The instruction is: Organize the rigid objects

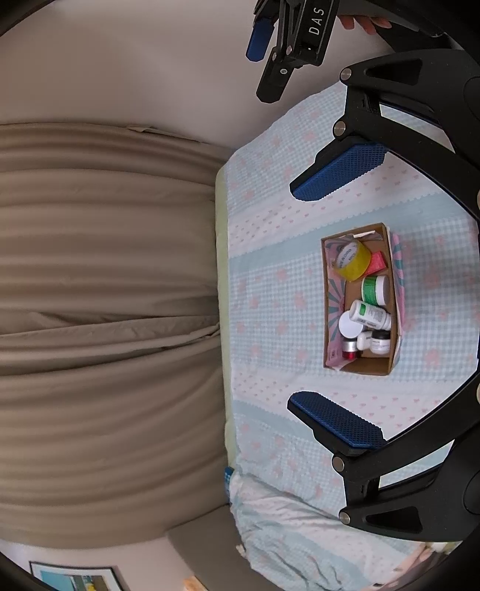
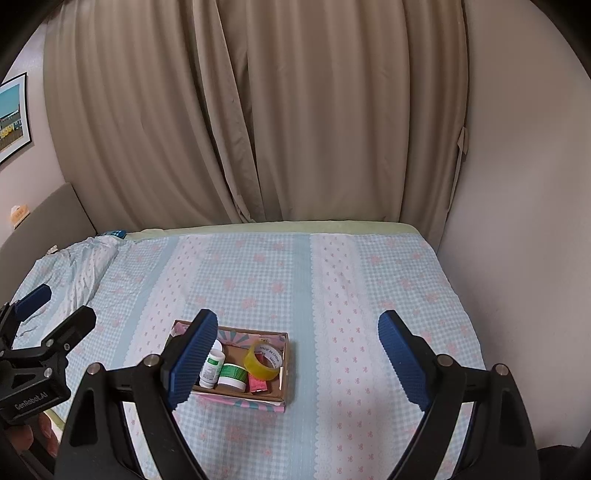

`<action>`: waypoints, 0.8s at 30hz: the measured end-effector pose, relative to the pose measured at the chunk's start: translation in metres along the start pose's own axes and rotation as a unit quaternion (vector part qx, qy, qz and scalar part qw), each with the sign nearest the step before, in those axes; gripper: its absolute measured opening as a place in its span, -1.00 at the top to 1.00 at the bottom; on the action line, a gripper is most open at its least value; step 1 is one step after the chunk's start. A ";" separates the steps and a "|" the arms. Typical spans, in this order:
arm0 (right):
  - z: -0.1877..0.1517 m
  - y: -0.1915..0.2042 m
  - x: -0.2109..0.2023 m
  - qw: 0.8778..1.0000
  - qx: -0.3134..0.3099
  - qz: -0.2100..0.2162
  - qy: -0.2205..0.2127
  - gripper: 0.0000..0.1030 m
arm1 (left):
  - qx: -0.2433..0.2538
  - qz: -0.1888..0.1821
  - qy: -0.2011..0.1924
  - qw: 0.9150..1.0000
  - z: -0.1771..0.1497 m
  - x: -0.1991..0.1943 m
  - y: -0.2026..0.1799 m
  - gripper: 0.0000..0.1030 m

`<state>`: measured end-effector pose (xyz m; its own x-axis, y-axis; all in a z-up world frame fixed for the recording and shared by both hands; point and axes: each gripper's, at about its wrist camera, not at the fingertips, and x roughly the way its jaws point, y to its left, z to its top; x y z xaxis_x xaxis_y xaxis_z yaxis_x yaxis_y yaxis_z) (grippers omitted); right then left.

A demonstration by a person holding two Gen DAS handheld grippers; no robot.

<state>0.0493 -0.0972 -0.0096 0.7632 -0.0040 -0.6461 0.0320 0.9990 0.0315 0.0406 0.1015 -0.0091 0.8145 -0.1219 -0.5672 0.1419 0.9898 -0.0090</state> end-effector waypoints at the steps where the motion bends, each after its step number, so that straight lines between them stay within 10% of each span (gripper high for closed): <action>1: 0.000 0.000 0.000 1.000 0.000 0.000 0.000 -0.68 | 0.000 0.000 -0.001 1.000 0.001 0.000 0.000 -0.99; 24: 0.004 -0.004 0.003 1.000 0.001 0.000 -0.006 -0.68 | 0.003 -0.001 -0.003 1.000 0.003 0.002 0.000 -0.99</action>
<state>0.0539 -0.1009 -0.0084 0.7710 -0.0040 -0.6368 0.0327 0.9989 0.0333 0.0438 0.1008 -0.0081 0.8178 -0.1236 -0.5621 0.1457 0.9893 -0.0055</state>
